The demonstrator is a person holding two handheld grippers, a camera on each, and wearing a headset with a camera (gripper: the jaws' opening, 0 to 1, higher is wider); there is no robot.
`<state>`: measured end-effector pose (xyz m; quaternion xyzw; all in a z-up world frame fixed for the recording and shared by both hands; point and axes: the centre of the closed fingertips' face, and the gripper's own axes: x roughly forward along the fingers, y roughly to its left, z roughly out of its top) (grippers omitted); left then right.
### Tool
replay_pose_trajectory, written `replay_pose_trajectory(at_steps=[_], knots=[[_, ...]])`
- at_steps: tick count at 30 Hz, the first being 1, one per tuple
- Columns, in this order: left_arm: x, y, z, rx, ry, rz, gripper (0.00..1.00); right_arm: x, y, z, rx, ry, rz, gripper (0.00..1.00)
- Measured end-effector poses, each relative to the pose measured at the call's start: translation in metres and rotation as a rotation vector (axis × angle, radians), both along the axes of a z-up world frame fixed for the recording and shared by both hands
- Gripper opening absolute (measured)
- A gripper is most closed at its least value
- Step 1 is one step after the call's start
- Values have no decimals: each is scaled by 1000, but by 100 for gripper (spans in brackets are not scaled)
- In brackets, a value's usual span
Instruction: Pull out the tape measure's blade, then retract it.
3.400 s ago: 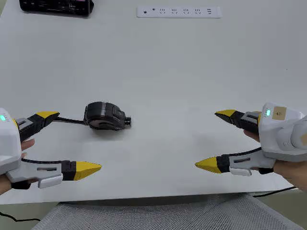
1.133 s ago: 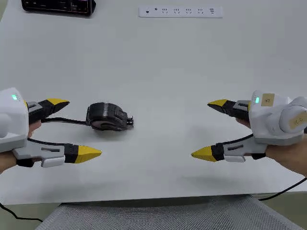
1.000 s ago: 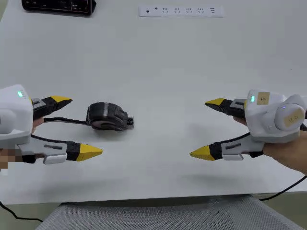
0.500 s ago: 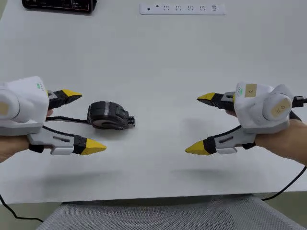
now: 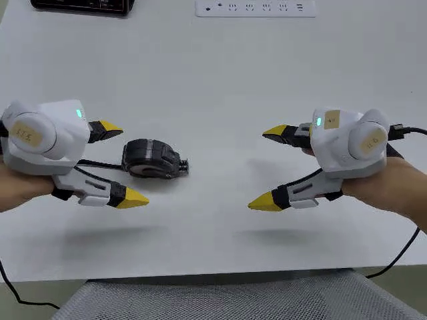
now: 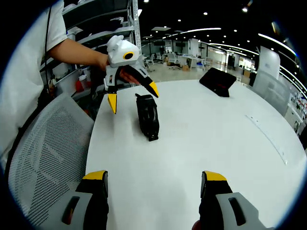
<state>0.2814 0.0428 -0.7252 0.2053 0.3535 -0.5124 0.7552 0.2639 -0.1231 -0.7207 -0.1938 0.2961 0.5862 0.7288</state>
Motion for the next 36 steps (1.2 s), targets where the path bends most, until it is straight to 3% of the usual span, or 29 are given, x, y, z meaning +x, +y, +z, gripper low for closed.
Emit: replay_pose_trajectory(at_steps=[18,36], knots=[[8,3,-21,120,8,-94,50,0,13,-5,13,16,26,77],[12,2,-31,158,-4,-134,34,0,21,-9,24,28,35,76]])
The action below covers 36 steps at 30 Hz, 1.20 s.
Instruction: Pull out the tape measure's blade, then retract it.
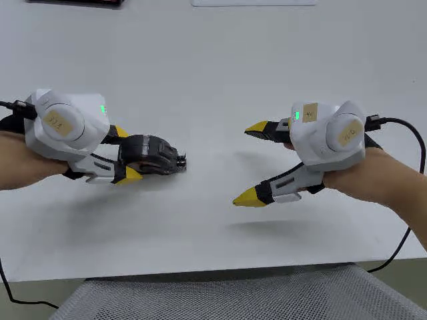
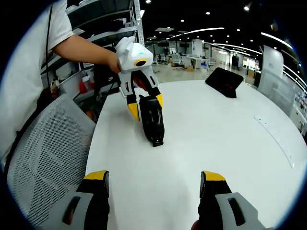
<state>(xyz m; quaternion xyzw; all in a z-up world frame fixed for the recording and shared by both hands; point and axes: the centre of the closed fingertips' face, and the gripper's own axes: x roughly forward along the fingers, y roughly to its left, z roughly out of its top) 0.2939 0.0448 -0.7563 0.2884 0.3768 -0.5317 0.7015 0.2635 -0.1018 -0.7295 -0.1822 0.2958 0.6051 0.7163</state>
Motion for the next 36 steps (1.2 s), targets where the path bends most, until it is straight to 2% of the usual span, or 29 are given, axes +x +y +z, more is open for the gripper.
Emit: replay_pose_trajectory(at_steps=[9,16,22,29,36], knots=[[3,-1,-2,18,-25,-14,30,-2,1,-2,2,2,-2,75],[3,-1,-3,17,-21,-15,29,-1,0,-4,2,0,-10,73],[3,-2,-3,21,-23,-8,29,5,3,-4,16,-14,-18,70],[4,-1,-2,16,-25,10,29,14,14,-6,39,-29,-18,65],[4,-1,-3,14,-14,7,29,17,30,-14,48,-37,20,57]])
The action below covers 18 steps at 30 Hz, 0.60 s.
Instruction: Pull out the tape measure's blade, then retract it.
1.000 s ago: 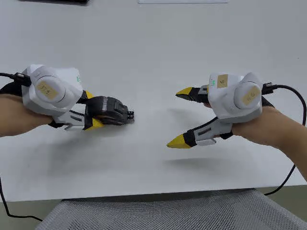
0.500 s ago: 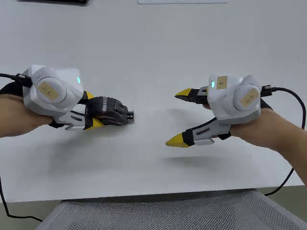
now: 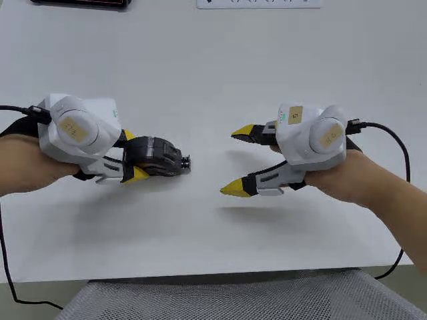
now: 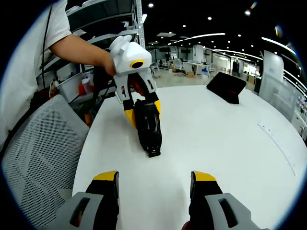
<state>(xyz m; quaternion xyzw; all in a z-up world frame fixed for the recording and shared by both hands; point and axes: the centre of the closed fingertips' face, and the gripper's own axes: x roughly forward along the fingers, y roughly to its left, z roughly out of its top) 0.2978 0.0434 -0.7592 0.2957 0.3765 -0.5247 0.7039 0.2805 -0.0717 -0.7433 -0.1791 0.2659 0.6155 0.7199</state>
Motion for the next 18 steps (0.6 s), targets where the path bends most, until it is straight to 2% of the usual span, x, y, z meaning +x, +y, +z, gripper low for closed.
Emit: replay_pose_trajectory(at_steps=[8,18], knots=[[0,1,-1,10,11,-3,28,1,17,-7,0,-23,47,47],[-1,1,-1,18,21,-3,28,5,34,-16,-6,-35,78,41]])
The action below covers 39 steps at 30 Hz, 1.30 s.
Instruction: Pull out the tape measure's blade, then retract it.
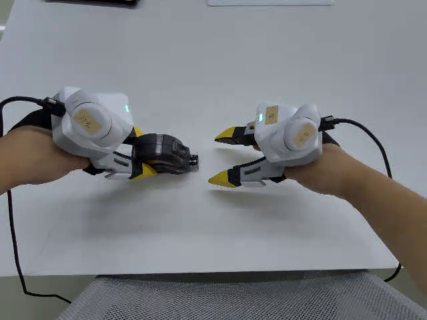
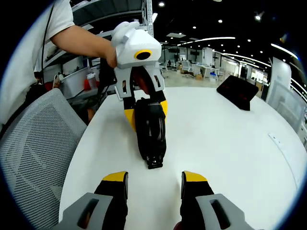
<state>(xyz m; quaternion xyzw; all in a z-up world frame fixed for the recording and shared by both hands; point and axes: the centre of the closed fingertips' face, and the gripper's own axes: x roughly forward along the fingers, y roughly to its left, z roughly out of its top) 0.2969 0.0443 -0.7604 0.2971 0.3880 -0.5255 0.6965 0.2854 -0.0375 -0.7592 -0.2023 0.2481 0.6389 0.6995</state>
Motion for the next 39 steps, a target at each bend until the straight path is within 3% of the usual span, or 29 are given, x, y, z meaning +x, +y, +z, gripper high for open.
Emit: replay_pose_trajectory(at_steps=[15,39], knots=[[1,1,0,3,8,-1,29,4,17,-13,7,-1,33,29],[1,1,-1,4,6,0,29,4,30,-19,19,-7,75,16]])
